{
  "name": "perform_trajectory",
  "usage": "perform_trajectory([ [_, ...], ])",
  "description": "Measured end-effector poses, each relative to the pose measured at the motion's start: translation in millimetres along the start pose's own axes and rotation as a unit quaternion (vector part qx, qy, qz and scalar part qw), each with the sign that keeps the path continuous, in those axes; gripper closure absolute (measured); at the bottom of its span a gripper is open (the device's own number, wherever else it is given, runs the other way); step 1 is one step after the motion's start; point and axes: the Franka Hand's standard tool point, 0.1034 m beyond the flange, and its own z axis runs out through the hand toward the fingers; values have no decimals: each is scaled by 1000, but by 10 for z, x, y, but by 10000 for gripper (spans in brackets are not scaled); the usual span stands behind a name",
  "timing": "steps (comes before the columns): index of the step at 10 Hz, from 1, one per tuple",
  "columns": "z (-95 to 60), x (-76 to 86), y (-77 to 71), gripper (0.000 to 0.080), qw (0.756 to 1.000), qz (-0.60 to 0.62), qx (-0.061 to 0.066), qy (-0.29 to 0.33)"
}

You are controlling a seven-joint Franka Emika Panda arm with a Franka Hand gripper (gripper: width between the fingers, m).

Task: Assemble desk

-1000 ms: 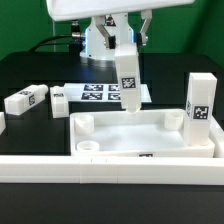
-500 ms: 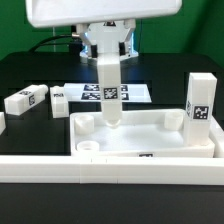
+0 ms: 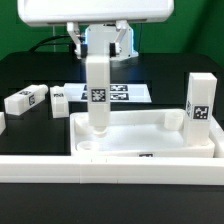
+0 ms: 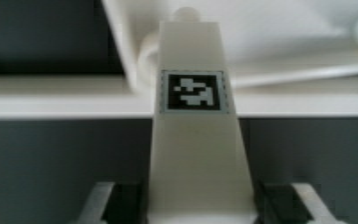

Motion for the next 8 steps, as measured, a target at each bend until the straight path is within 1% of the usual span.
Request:
perform_trajectory([
  [1, -54, 125, 11, 515, 1000, 2, 8, -6],
  [2, -84, 197, -4, 515, 1000, 4, 13, -11],
  [6, -64, 179, -3, 515, 1000, 4, 12, -12],
  [7, -60, 190, -8, 515, 1000, 4, 14, -15],
  [8, -68, 279, -11, 515, 1000, 4, 19, -19],
])
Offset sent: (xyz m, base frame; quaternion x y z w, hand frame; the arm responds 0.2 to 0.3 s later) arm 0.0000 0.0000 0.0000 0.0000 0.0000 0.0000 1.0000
